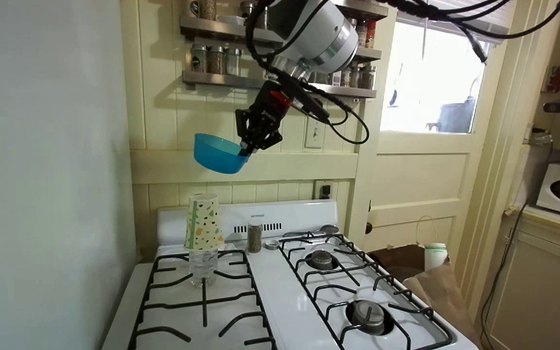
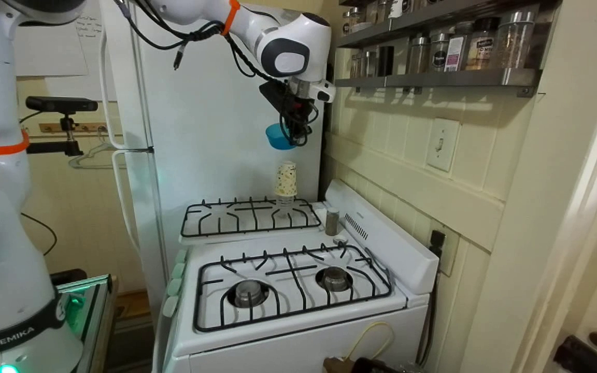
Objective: Put the blue bowl on top of the cream cup
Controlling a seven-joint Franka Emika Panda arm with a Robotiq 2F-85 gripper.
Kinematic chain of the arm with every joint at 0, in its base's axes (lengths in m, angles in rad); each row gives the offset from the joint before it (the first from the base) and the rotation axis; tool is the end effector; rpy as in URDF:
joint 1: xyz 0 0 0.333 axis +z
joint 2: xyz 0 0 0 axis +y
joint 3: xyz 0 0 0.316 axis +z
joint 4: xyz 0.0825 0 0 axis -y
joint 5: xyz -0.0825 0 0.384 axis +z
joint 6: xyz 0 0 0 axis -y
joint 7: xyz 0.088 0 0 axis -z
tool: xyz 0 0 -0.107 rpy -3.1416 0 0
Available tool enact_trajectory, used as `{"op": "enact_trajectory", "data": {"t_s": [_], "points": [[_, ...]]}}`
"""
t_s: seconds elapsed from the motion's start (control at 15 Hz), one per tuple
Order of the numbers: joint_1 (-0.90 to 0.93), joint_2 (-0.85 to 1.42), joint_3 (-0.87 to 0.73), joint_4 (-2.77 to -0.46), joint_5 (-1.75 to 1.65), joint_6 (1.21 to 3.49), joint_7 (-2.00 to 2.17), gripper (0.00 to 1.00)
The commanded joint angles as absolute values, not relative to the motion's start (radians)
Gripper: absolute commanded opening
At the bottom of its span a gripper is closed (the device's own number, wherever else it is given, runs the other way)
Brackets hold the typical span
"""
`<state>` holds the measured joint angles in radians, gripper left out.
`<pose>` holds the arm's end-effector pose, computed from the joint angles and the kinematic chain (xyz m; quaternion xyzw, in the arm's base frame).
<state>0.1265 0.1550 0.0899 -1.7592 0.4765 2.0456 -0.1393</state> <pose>0.6036 0.1555 0.4928 -0.9696 -0.0780 -0.0549 0.2255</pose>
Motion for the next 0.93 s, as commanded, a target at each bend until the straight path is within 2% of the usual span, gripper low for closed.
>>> {"op": "enact_trajectory", "data": {"t_s": [0.0,0.2,0.67,0.87], "points": [[0.11,0.245,0.107,-1.658,0.482,1.985,-0.055,0.01],[0.107,0.233,0.113,-1.688,0.468,2.015,-0.075,0.04],[0.147,0.307,0.107,-1.606,0.289,1.923,0.096,0.01],[0.162,0.334,0.118,-1.58,0.256,1.973,0.124,0.01]]}}
